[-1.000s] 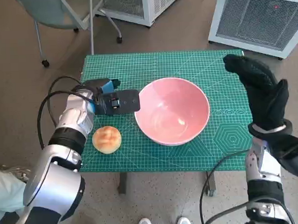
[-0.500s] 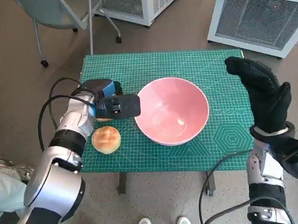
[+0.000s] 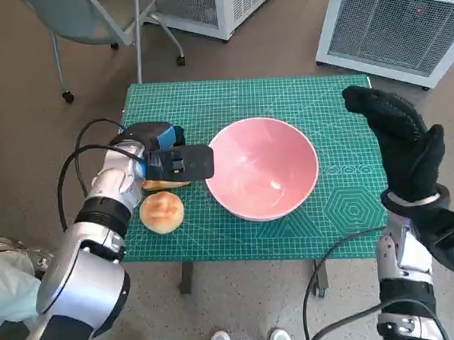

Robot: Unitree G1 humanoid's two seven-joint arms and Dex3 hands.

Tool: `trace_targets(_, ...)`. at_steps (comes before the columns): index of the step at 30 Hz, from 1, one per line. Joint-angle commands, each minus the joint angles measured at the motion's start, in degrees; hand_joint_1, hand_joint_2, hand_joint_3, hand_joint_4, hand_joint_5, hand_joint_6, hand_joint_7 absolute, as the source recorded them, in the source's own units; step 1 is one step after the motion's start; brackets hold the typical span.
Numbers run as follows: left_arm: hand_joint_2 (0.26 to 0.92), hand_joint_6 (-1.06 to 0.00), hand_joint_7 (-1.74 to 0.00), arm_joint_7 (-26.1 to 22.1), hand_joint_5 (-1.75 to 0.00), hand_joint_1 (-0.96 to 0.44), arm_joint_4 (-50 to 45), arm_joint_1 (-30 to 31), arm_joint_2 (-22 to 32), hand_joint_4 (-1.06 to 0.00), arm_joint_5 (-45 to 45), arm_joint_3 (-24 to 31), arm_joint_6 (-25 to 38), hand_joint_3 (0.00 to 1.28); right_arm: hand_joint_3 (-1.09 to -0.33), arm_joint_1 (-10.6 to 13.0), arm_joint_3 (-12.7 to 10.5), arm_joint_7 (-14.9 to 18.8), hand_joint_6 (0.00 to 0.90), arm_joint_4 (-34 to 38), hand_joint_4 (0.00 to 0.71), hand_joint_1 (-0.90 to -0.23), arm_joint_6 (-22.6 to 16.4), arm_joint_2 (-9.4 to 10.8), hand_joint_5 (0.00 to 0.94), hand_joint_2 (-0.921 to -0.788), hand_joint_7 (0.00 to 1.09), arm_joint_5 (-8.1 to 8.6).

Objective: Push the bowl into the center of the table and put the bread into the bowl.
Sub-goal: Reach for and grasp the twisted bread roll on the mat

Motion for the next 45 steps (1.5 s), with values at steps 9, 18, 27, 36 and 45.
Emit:
trace_targets(9, 0.92, -0.64, -1.07, 1.9, -1.23, 0.0, -1.2, -2.4, 2.4, -0.69, -1.2, 2.1, -2.0, 0.06, -0.74, 1.3, 0.7, 0.0, -0.001, -0.1, 0.086, -0.644, 1.3, 0.1, 0.0, -0.921, 0.46, 0.13)
trace_targets(18, 0.92, -0.63, -1.11, 2.3, -1.21, 0.0, -2.7, -4.0, 3.8, -0.7, -2.6, 4.6, -3.3, 0.07, -0.741, 1.3, 1.0, -0.1, -0.001, 0.0, 0.084, -0.638, 1.4, 0.3, 0.0, -0.921, 0.45, 0.11)
trace_targets(27, 0.92, -0.62, -1.11, 2.5, -1.21, 0.0, -6.9, -5.0, 5.6, -0.7, -4.8, 7.2, -5.3, 0.07, -0.741, 1.2, 1.1, 0.4, -0.001, 0.3, 0.084, -0.641, 1.3, 0.6, 0.0, -0.921, 0.44, 0.61)
trace_targets(36, 0.92, -0.63, -1.12, 2.8, -1.18, 0.0, -15.7, -3.3, 8.1, -0.71, -6.8, 10.0, -7.6, 0.06, -0.743, 1.5, 1.3, 0.9, -0.001, -0.1, 0.082, -0.644, 1.7, 0.6, 0.0, -0.921, 0.43, 1.24)
trace_targets(45, 0.909, -0.59, -0.97, -2.1, -1.17, 0.08, -24.8, 1.2, 10.0, -0.74, -8.6, 12.1, -5.6, 0.05, -0.743, 1.6, 1.2, 0.8, -0.001, -0.2, 0.082, -0.642, 1.6, 0.6, 0.0, -0.921, 0.43, 1.08)
